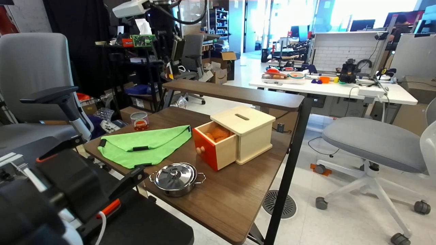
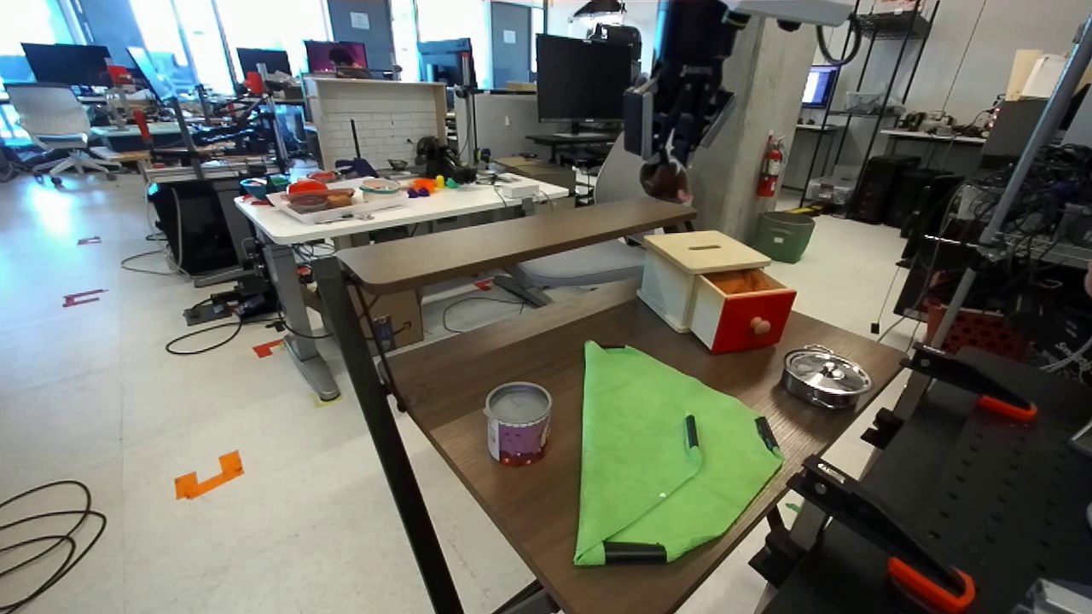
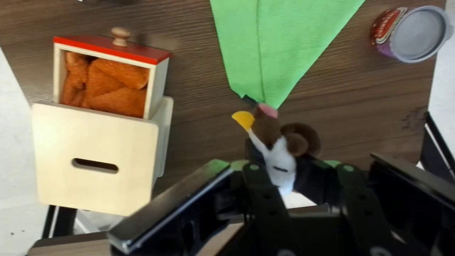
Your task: Move the brown bear backward to the left
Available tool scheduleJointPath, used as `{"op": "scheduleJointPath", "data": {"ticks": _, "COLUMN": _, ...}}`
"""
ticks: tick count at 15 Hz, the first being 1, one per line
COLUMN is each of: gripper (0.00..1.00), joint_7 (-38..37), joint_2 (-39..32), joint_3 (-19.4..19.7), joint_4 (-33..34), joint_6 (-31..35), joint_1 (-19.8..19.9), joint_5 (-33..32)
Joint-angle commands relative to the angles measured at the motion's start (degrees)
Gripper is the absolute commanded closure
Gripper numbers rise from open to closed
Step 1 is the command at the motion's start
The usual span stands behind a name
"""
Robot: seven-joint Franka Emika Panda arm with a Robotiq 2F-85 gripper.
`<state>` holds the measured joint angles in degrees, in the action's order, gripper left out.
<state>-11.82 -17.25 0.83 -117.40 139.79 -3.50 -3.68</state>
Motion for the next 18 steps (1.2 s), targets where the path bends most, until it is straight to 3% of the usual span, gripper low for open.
{"op": "scheduleJointPath", "data": {"ticks": 1, "gripper": 0.96, "joint_7": 4.7, "joint_2": -9.0, "joint_3": -2.4, "joint_4": 10.8, "joint_6": -6.3, "joint_1": 0.1, "joint_5": 2.7}}
{"op": "scheduleJointPath", "data": {"ticks": 8, "gripper": 0.96, "joint_7": 4.4, "joint_2": -24.8, "joint_3": -3.1, "joint_4": 28.6, "joint_6": -16.2, "joint_1": -2.4, "joint_5": 1.5}}
{"op": "scheduleJointPath", "data": {"ticks": 15, "gripper": 0.96, "joint_7": 5.4, "joint_2": -35.7, "joint_3": -3.3, "joint_4": 44.0, "joint_6": -29.3, "joint_1": -2.6, "joint_5": 2.8}}
{"op": "scheduleJointPath", "data": {"ticks": 18, "gripper": 0.96, "joint_7": 3.4, "joint_2": -40.2, "joint_3": -2.3, "joint_4": 49.9, "joint_6": -32.0, "joint_1": -3.3, "joint_5": 2.2}}
